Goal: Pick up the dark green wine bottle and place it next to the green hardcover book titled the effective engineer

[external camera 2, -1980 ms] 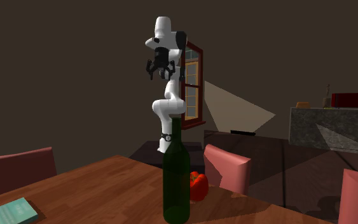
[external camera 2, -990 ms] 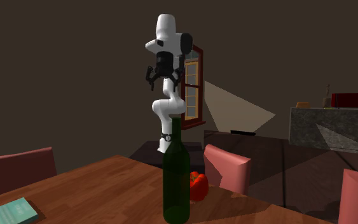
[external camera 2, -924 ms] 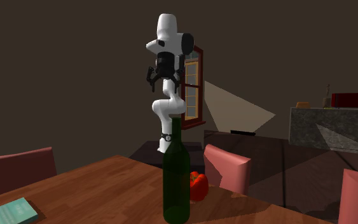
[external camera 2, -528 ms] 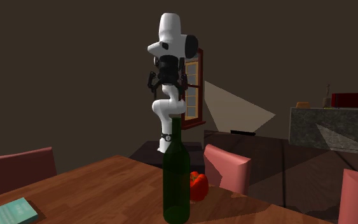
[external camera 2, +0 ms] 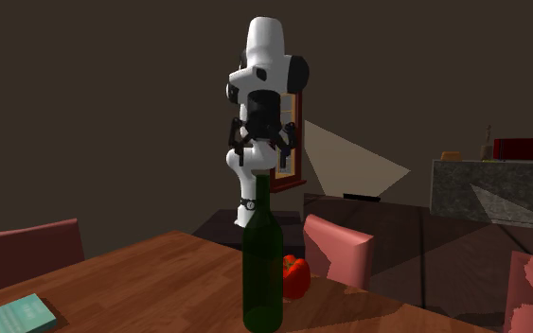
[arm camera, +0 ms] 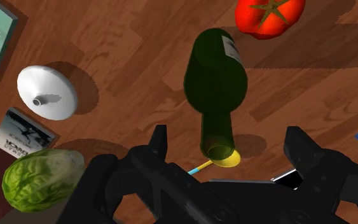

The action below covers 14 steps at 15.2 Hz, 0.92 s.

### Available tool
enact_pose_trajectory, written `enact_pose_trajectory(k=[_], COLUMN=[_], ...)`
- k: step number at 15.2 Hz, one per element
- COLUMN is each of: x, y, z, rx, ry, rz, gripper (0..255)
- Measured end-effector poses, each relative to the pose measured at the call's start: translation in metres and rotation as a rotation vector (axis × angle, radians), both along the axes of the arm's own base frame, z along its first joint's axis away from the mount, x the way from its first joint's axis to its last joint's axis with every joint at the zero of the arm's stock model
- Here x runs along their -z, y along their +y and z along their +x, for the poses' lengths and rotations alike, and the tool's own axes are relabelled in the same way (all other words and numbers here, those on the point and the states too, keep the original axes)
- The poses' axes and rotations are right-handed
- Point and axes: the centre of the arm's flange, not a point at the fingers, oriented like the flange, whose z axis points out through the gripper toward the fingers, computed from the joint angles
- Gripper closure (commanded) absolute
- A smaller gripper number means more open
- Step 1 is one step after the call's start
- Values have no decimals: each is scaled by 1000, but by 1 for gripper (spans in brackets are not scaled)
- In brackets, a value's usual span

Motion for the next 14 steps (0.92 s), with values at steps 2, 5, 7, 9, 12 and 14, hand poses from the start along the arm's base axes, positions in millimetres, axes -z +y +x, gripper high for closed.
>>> enact_pose_trajectory(k=[2, 5, 7, 9, 12, 14], x=[9, 25, 35, 40, 42, 42], y=[1, 1, 1, 1, 1, 1], z=[8, 12, 13, 15, 16, 16], rx=[-4, -5, -5, -5, -5, -5], ry=[-1, 0, 0, -1, -1, -1], rz=[0, 0, 0, 0, 0, 0], gripper=[0, 0, 0, 0, 0, 0])
